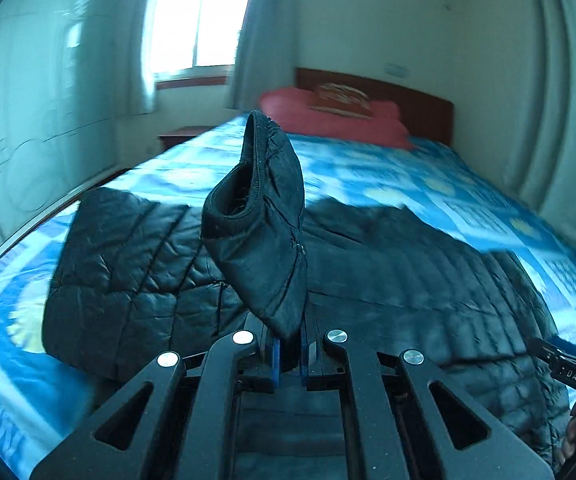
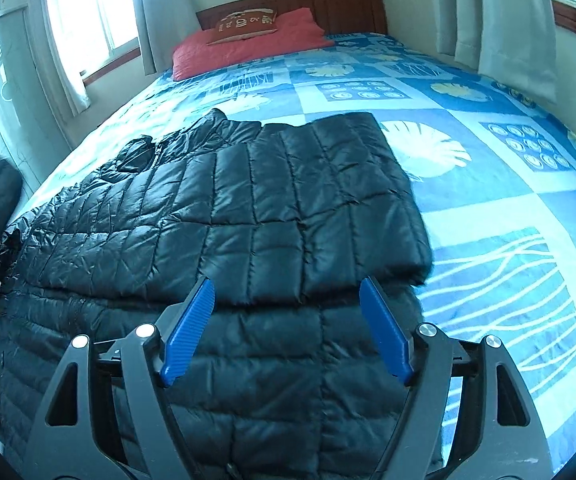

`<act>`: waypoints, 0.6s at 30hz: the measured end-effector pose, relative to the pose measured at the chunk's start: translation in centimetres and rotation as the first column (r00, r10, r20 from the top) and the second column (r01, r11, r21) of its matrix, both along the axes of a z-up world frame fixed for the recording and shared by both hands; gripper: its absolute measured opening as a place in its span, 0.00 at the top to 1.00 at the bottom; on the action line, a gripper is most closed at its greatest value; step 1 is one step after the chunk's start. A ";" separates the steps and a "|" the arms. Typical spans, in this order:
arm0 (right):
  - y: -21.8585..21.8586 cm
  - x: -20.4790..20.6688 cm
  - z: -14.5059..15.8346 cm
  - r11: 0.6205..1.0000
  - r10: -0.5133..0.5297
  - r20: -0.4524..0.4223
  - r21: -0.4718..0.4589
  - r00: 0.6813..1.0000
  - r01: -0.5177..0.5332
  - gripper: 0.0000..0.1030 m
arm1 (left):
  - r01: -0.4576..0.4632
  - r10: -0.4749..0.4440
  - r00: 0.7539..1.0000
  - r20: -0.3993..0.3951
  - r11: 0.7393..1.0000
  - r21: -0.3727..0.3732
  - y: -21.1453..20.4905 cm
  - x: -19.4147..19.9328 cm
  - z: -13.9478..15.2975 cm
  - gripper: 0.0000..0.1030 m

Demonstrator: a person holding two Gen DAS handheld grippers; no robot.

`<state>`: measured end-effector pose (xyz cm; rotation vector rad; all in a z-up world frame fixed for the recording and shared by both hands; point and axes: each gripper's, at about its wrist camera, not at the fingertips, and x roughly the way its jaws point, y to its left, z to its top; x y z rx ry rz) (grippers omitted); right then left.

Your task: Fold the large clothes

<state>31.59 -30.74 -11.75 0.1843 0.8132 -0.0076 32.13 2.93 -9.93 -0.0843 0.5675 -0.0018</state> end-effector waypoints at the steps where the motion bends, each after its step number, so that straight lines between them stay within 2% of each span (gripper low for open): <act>1: -0.1 -0.2 0.0 1.000 0.000 -0.002 0.002 1.000 0.000 0.27 | 0.014 -0.013 1.000 -0.010 1.000 0.010 -0.9 0.2 -0.3 0.94; 6: -0.5 -0.8 -0.5 1.000 -0.001 -0.012 0.017 1.000 0.001 0.27 | 0.096 -0.089 0.992 -0.091 0.992 0.077 -5.8 0.9 -2.7 0.94; 9: -0.6 -1.1 -0.6 0.999 0.000 -0.017 0.032 1.000 0.001 0.27 | 0.137 -0.117 0.983 -0.142 0.981 0.136 -7.8 1.2 -3.7 0.92; 11: -0.4 -1.2 -0.6 1.000 0.005 -0.016 0.030 1.000 -0.004 0.27 | 0.163 -0.136 0.979 -0.149 0.969 0.187 -9.2 0.7 -4.1 0.89; 13: -0.2 -1.2 -0.5 1.000 0.010 -0.016 0.026 1.000 -0.009 0.27 | 0.182 -0.155 0.978 -0.138 0.960 0.212 -9.8 -0.2 -3.9 0.71; 14: -0.2 -1.3 -0.5 1.000 0.010 -0.016 0.028 1.000 -0.010 0.27 | 0.185 -0.160 0.979 -0.129 0.960 0.210 -10.0 -0.4 -3.6 0.54; 15: -0.1 -1.4 -0.4 0.999 0.008 -0.013 0.032 1.000 -0.008 0.27 | 0.188 -0.168 0.979 -0.111 0.961 0.201 -10.0 -1.0 -3.2 0.43; 18: 0.2 -1.6 0.0 0.999 0.007 -0.011 0.040 1.000 -0.006 0.27 | 0.205 -0.190 0.977 -0.095 0.960 0.191 -10.0 -1.8 -2.3 0.41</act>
